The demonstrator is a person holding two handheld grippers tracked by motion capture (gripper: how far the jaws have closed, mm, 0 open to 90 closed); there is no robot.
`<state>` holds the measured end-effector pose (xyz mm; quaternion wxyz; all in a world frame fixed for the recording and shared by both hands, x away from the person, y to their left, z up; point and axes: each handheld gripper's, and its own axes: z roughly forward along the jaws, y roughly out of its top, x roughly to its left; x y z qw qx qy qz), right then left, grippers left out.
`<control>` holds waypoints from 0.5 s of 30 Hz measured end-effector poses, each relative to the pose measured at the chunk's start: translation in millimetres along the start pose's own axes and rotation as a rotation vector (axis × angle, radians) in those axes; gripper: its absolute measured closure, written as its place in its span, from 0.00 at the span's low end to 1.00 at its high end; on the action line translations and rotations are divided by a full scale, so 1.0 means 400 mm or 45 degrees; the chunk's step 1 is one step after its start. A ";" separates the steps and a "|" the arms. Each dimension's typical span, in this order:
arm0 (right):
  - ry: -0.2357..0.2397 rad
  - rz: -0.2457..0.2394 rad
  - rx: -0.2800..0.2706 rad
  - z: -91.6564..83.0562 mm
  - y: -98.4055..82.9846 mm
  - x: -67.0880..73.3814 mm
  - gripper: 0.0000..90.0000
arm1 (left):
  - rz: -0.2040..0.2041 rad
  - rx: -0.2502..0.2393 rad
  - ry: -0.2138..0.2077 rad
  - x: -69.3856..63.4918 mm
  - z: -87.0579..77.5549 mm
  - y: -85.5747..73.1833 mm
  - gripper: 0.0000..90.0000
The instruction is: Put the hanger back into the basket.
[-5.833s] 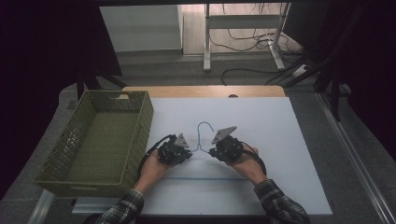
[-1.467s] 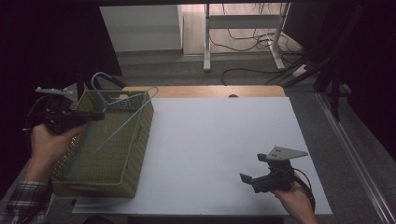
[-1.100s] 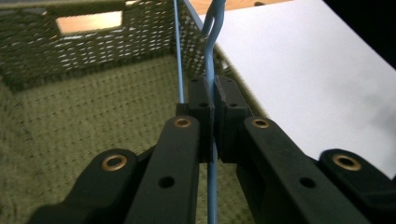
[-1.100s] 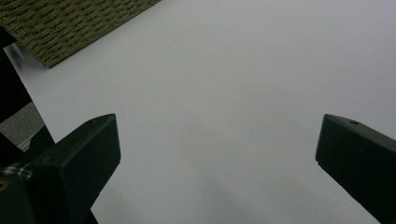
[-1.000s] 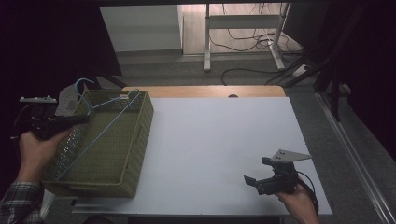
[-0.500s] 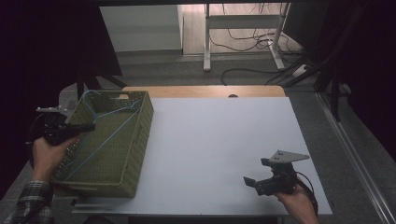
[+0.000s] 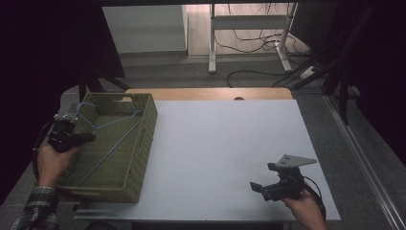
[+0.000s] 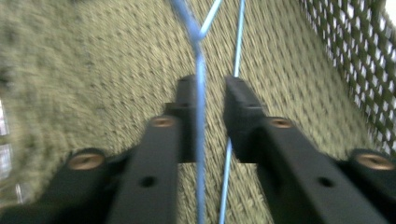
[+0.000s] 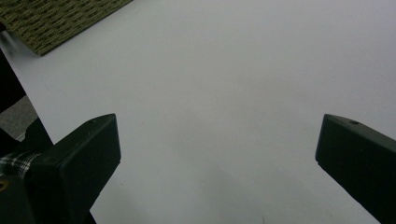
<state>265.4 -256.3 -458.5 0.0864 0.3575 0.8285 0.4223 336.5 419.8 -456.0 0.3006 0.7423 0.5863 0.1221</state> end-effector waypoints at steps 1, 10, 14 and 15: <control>-0.001 -0.002 -0.003 -0.001 0.000 0.000 0.00 | -0.015 -0.027 -0.010 0.000 -0.007 -0.002 0.76; -0.015 -0.010 -0.023 -0.011 0.002 0.006 0.00 | 0.041 -0.209 -0.120 -0.079 -0.061 -0.028 0.41; -0.030 -0.013 -0.032 -0.020 0.002 0.011 0.00 | 0.124 -0.256 -0.165 -0.148 -0.089 -0.030 0.28; -0.031 -0.016 -0.031 -0.022 0.002 0.011 0.00 | 0.147 -0.271 -0.181 -0.164 -0.096 -0.030 0.26</control>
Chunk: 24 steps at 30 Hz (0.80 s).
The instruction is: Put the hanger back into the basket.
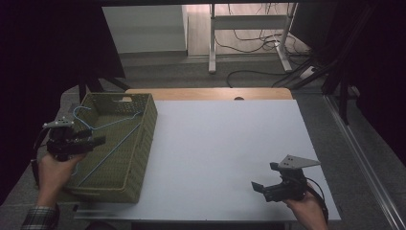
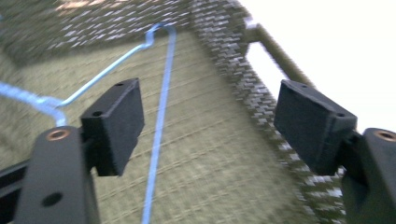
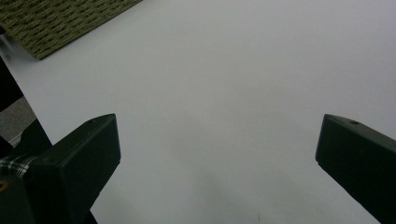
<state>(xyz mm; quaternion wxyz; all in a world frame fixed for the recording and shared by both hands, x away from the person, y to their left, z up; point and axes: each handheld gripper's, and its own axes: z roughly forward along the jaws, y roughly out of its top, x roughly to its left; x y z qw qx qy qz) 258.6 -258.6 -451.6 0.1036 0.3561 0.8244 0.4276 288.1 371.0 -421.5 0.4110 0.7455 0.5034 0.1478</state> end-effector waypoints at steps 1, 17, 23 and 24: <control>-0.004 -0.004 0.000 -0.002 -0.001 0.001 0.00 | 0.017 -0.012 -0.020 -0.017 -0.004 0.003 0.24; -0.093 -0.010 -0.007 -0.044 -0.024 -0.001 0.00 | 0.143 -0.096 -0.284 -0.231 0.020 -0.031 0.10; -0.111 -0.006 0.002 -0.053 -0.036 -0.001 0.00 | 0.214 -0.058 -0.286 -0.281 0.035 -0.064 0.07; -0.113 -0.007 0.002 -0.053 -0.038 -0.001 0.00 | 0.208 -0.057 -0.288 -0.286 0.036 -0.071 0.07</control>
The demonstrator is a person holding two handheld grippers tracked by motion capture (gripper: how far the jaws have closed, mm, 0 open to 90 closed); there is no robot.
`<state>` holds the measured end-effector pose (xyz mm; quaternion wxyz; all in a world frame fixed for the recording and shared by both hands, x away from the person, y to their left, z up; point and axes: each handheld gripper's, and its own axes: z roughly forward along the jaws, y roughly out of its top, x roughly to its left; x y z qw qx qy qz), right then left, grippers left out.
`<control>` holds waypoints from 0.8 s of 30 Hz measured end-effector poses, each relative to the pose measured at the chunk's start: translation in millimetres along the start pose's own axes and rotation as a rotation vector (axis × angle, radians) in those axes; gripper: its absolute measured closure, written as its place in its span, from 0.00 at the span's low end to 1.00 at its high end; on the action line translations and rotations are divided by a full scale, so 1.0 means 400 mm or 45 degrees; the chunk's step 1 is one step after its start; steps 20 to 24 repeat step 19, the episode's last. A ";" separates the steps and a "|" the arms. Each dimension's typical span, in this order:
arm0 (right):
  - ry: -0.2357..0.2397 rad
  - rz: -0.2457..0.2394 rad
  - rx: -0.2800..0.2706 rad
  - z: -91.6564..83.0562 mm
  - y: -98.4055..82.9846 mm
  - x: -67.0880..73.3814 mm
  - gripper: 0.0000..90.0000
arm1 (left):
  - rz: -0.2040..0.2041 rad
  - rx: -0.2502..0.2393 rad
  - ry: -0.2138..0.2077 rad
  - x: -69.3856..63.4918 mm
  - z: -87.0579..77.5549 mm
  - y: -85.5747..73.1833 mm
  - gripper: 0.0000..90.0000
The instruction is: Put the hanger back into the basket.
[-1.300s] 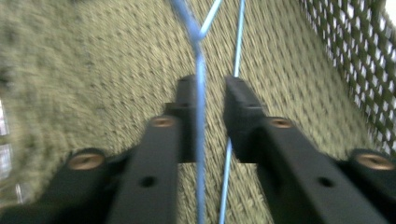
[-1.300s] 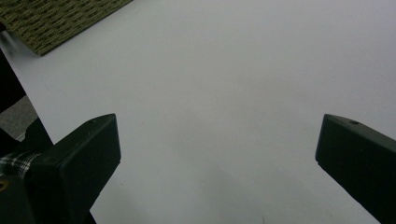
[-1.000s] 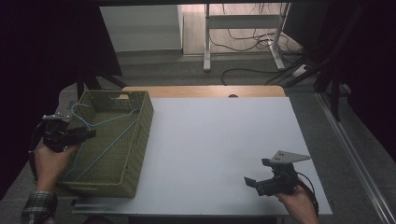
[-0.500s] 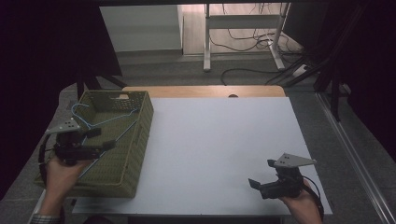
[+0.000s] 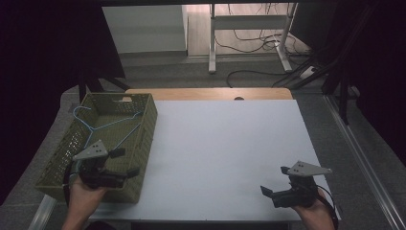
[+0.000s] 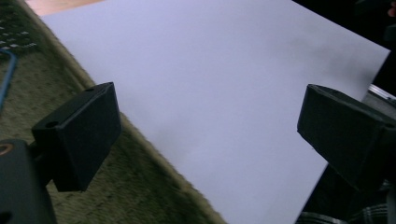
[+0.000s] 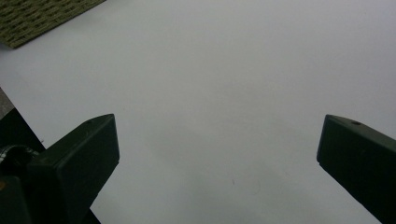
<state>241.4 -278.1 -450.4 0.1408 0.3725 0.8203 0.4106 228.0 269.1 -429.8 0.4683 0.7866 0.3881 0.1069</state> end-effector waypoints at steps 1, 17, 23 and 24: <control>-0.003 -0.002 0.002 0.000 -0.002 0.000 0.00 | -0.002 0.000 -0.004 -0.006 0.002 -0.006 0.07; -0.024 -0.049 0.062 0.017 -0.020 0.009 0.00 | 0.081 0.105 0.089 -0.046 0.045 -0.063 0.01; -0.022 -0.049 0.061 0.018 -0.020 0.007 0.00 | 0.079 0.105 0.086 -0.044 0.044 -0.062 0.01; -0.022 -0.049 0.061 0.018 -0.020 0.007 0.00 | 0.079 0.105 0.086 -0.044 0.044 -0.062 0.01</control>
